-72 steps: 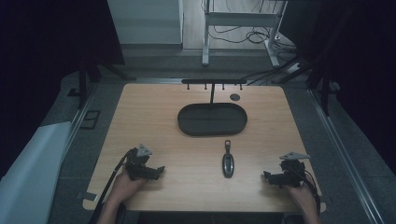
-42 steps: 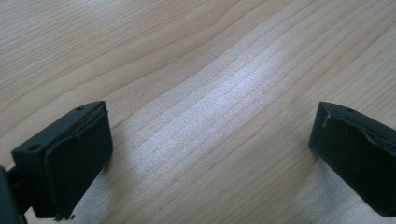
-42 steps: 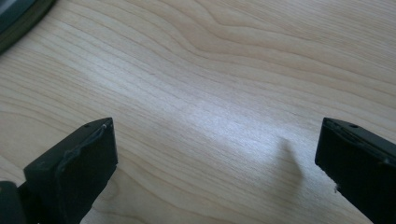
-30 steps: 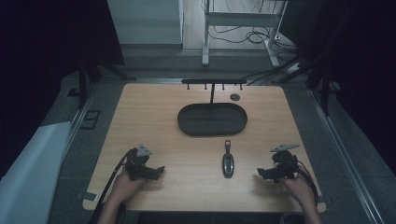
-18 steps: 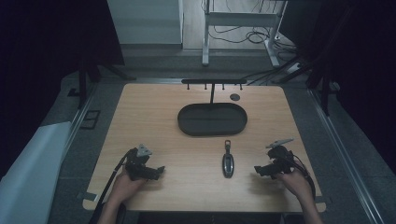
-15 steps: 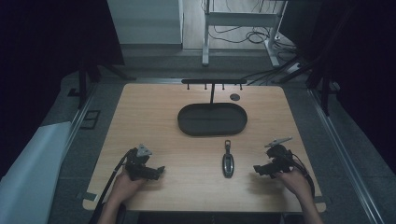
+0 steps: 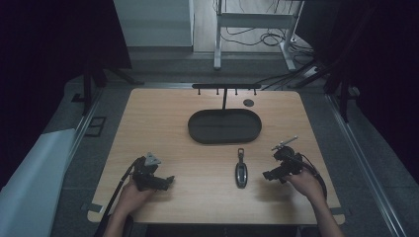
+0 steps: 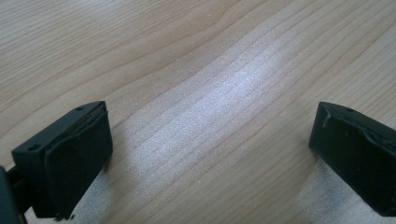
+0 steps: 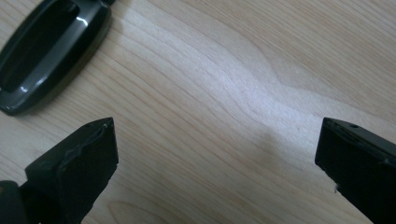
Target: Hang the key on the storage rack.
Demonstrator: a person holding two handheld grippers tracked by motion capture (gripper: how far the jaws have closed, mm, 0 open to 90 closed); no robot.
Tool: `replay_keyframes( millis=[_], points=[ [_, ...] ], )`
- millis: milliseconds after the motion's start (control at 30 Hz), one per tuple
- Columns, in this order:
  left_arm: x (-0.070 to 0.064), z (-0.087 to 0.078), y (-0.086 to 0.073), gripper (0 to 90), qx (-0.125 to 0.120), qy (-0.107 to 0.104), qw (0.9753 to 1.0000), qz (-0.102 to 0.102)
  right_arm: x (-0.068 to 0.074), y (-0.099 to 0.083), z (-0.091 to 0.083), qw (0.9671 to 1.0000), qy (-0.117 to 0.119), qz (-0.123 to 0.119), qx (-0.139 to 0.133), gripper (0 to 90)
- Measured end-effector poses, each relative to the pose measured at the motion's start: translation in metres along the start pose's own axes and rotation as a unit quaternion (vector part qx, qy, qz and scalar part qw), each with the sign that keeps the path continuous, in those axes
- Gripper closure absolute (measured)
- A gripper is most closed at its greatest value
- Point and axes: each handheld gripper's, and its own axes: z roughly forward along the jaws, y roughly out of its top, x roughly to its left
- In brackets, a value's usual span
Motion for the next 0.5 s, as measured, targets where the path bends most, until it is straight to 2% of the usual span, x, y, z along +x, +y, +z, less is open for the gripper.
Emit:
replay_keyframes(
  millis=[333, 500],
  points=[
    [0.0, 0.0, 0.0, 0.0, 0.0, 0.0, 1.0, 0.0, 0.011, 0.026, -0.001, 0.9994, 0.014, -0.006, 0.03, 1.9],
    [0.0, 0.0, 0.0, 0.0, 0.0, 0.0, 1.0, 0.0, 0.021, 0.039, 0.006, 0.9982, 0.02, -0.016, 0.054, 2.0]
  ],
)
